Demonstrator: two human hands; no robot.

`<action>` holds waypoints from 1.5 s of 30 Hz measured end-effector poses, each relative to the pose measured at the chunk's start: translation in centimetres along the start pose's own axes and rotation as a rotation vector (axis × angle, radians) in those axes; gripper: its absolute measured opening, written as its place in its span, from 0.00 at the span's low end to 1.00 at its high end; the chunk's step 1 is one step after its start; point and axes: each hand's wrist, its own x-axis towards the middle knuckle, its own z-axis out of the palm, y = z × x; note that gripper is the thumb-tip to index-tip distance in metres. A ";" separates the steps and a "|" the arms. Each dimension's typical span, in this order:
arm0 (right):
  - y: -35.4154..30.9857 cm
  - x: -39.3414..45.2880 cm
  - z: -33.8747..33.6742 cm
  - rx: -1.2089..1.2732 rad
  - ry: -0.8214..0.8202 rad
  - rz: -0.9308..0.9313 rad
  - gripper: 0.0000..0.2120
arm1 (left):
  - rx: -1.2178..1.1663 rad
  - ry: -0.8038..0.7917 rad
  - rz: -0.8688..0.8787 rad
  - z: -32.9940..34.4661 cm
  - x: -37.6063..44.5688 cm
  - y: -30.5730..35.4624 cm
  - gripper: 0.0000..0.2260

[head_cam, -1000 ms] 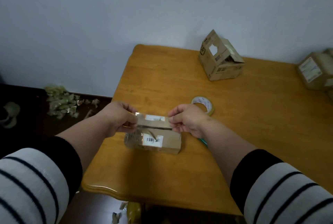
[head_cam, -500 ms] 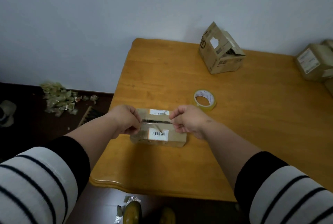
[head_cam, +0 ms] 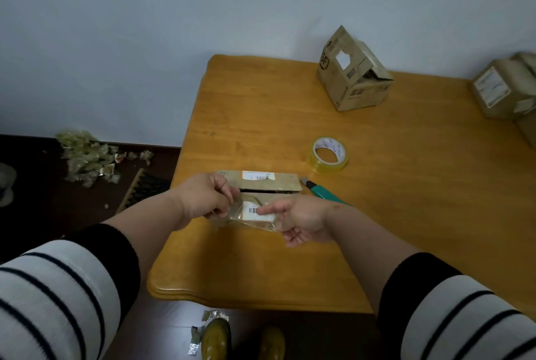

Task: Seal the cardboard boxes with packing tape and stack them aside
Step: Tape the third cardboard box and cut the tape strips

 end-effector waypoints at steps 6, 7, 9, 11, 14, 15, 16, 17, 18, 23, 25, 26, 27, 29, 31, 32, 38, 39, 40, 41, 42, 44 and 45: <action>0.1 0.1 -0.3 0.024 0.034 0.037 0.29 | 0.024 -0.024 -0.003 0.3 0.6 0.3 0.12; 0.2 0.1 -0.4 0.027 0.042 0.039 0.29 | 0.025 -0.024 -0.005 0.4 0.8 0.4 0.12; 0.5 0.2 -0.7 0.041 0.072 0.036 0.28 | 0.019 -0.018 -0.006 0.5 1.1 0.3 0.11; 0.6 0.4 -1.0 0.057 0.106 0.027 0.28 | 0.005 -0.008 0.001 0.6 1.3 0.2 0.10; 0.6 0.6 -1.4 0.079 0.119 0.001 0.26 | 0.012 0.020 0.016 1.0 1.5 -0.1 0.09; 0.7 0.6 -1.5 0.089 0.123 -0.011 0.25 | 0.011 0.031 0.016 1.1 1.6 -0.3 0.09; 0.8 0.6 -1.6 0.098 0.128 -0.023 0.23 | 0.001 0.037 0.016 1.3 1.7 -0.5 0.10; 0.9 0.5 -1.6 0.105 0.133 -0.032 0.21 | -0.012 0.038 0.014 1.5 1.8 -0.6 0.10; 1.0 0.5 -1.7 0.108 0.136 -0.037 0.19 | -0.024 0.034 0.013 1.7 1.9 -0.7 0.10; 1.4 0.8 -2.0 0.105 0.191 -0.027 0.14 | -0.014 0.012 0.033 2.6 2.0 -0.8 0.09; 1.4 1.1 -2.1 0.110 0.256 -0.038 0.12 | -0.034 0.020 0.039 2.8 2.1 -0.7 0.09; 1.4 1.3 -2.1 0.114 0.284 -0.049 0.11 | -0.041 0.027 0.041 2.8 2.2 -0.7 0.10; 1.4 1.4 -2.2 0.121 0.307 -0.062 0.10 | -0.041 0.036 0.045 2.9 2.2 -0.7 0.10; 1.3 1.6 -2.1 0.132 0.347 -0.089 0.06 | -0.022 0.070 0.060 3.2 2.3 -0.8 0.10; 1.3 1.8 -2.0 0.114 0.396 -0.107 0.05 | 0.009 0.129 0.078 3.7 2.4 -1.0 0.09; 1.3 1.9 -1.9 0.093 0.426 -0.111 0.05 | 0.029 0.166 0.089 3.9 2.5 -1.1 0.08; 0.9 2.5 -1.8 -0.082 0.594 -0.120 0.07 | 0.098 0.297 0.087 4.8 2.9 -1.6 0.09; 0.8 2.6 -1.8 -0.082 0.604 -0.116 0.08 | 0.090 0.302 0.074 4.8 3.0 -1.6 0.09; 0.6 2.7 -1.8 -0.084 0.613 -0.109 0.08 | 0.081 0.306 0.060 4.8 3.1 -1.5 0.10; 0.5 2.7 -1.9 -0.082 0.618 -0.101 0.08 | 0.073 0.307 0.048 4.8 3.2 -1.5 0.10; 0.4 2.8 -2.0 -0.067 0.617 -0.094 0.09 | 0.062 0.308 0.039 4.8 3.4 -1.4 0.10; 0.2 2.9 -2.1 -0.007 0.596 -0.086 0.10 | 0.031 0.311 0.028 4.6 3.7 -1.3 0.10; 0.2 2.9 -2.2 0.021 0.583 -0.081 0.12 | 0.032 0.318 0.022 4.5 3.9 -1.2 0.09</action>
